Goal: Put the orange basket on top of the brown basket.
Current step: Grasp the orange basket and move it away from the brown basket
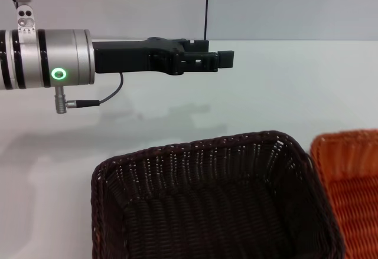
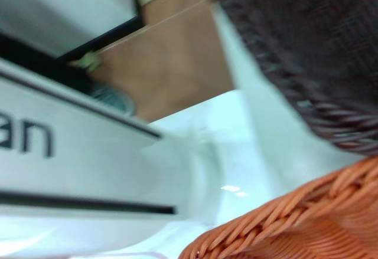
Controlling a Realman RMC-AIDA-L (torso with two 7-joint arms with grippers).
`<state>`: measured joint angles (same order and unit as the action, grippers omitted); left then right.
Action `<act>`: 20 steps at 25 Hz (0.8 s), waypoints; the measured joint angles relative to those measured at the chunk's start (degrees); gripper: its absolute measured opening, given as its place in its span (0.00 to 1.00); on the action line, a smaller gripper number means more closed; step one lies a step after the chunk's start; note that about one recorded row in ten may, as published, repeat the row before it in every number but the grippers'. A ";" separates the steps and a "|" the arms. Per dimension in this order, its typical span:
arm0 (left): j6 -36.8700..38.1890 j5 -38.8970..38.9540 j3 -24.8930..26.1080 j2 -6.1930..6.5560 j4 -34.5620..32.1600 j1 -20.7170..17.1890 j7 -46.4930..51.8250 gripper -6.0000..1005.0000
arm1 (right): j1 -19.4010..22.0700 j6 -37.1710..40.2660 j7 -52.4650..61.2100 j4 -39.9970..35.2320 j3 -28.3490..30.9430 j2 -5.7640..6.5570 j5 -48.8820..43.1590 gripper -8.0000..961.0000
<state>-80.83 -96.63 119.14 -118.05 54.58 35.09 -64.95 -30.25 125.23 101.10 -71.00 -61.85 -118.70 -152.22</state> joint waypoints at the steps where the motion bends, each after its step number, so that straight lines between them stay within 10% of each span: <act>1: 0.01 0.08 0.00 0.00 -0.11 -0.08 -0.09 0.86 | 0.39 0.05 0.48 0.27 -1.61 -0.01 1.04 0.64; 7: 0.03 0.32 0.34 0.11 -1.48 -0.43 -1.06 0.86 | 0.12 0.02 1.55 -0.06 0.64 1.22 8.51 0.64; 20: 3.46 7.26 6.03 0.17 -1.24 0.19 -6.75 0.86 | -8.02 -5.64 0.70 0.29 19.76 10.50 9.52 0.64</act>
<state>-77.37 -89.37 125.17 -117.89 53.35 35.28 -71.70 -38.28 119.60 101.81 -70.71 -42.09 -108.20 -142.71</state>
